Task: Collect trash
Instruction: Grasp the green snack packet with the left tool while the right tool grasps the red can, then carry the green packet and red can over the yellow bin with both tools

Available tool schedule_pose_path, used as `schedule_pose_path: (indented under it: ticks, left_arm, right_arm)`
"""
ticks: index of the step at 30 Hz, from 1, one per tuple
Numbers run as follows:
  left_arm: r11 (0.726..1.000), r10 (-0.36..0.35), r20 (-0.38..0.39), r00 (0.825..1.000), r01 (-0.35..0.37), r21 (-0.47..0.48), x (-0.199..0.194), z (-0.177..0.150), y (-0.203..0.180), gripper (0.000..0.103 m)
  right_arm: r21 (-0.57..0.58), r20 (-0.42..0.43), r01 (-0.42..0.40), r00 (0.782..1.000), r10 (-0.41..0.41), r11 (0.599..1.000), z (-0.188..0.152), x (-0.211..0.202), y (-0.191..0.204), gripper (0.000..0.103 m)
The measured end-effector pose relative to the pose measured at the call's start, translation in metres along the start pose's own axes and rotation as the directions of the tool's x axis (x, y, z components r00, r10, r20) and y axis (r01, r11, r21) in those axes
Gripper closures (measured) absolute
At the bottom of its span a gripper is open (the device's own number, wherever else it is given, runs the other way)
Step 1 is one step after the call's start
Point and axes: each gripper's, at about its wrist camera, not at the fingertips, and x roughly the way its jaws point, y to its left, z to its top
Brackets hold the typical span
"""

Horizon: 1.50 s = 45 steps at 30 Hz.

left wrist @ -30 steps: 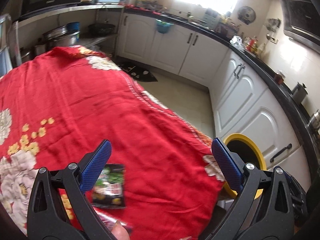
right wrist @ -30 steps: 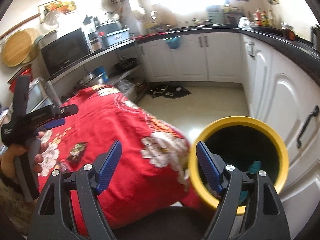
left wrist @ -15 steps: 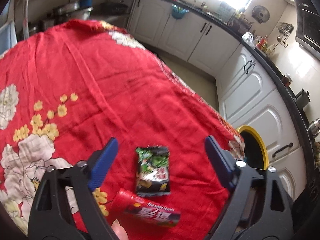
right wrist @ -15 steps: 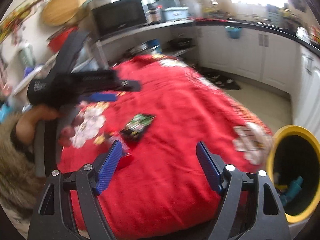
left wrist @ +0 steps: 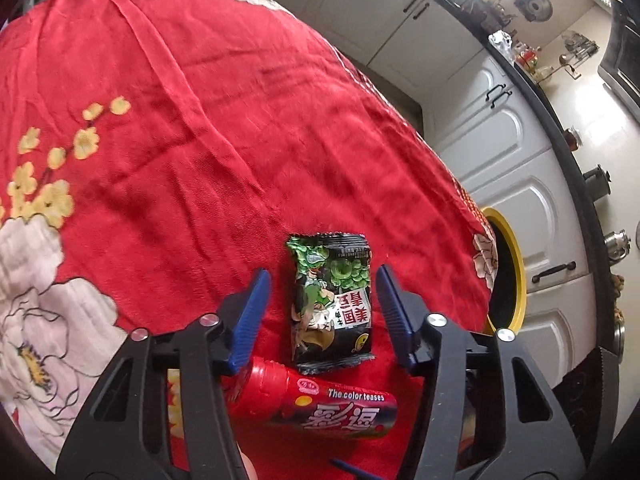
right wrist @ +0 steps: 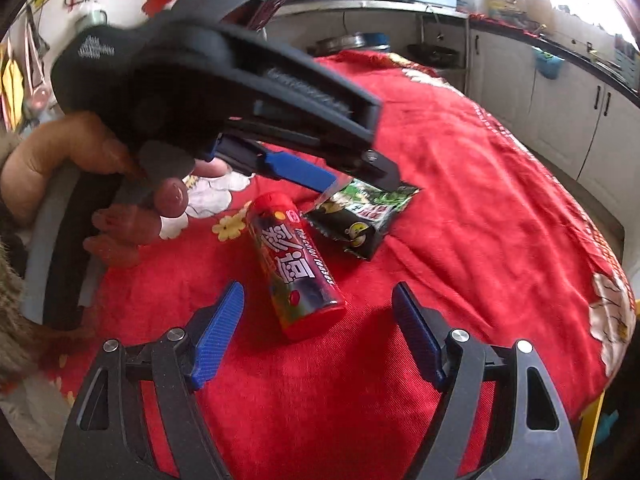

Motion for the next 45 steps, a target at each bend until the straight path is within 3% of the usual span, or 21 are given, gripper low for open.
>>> schedule_pose_path:
  ticks: [5, 9, 12, 23, 31, 45]
  left_arm:
    - [1.000, -0.002, -0.031, 1.000, 0.003, 0.012, 0.011, 0.003, -0.005, 0.072]
    - [1.000, 0.012, -0.032, 0.999, -0.012, 0.003, 0.015, 0.006, -0.002, 0.088]
    - [1.000, 0.010, -0.030, 0.999, -0.010, -0.006, 0.016, 0.008, -0.001, 0.092]
    - [0.999, 0.029, 0.031, 0.999, -0.030, 0.030, 0.006, 0.008, -0.014, 0.096]
    - [0.997, 0.027, 0.103, 0.994, -0.034, 0.069, -0.008, 0.011, -0.040, 0.096]
    - [0.986, -0.013, 0.109, 0.994, -0.005, 0.165, 0.006, 0.005, -0.102, 0.097]
  right_arm:
    - [-0.031, -0.010, -0.006, 1.000, 0.005, 0.999, 0.009, 0.015, 0.003, 0.037]
    - [-0.049, -0.011, -0.001, 1.000, 0.001, 0.999, 0.013, 0.022, 0.005, 0.050]
    - [-0.037, -0.006, -0.011, 1.000, 0.011, 0.999, 0.011, 0.020, 0.002, 0.058]
    - [0.039, 0.019, -0.002, 1.000, 0.001, 0.999, -0.022, -0.017, -0.021, 0.066]
    - [0.152, 0.029, 0.072, 0.997, -0.077, 0.986, -0.041, -0.043, -0.052, 0.068]
    - [0.342, 0.121, 0.152, 0.971, -0.204, 0.927, -0.064, -0.107, -0.118, 0.070]
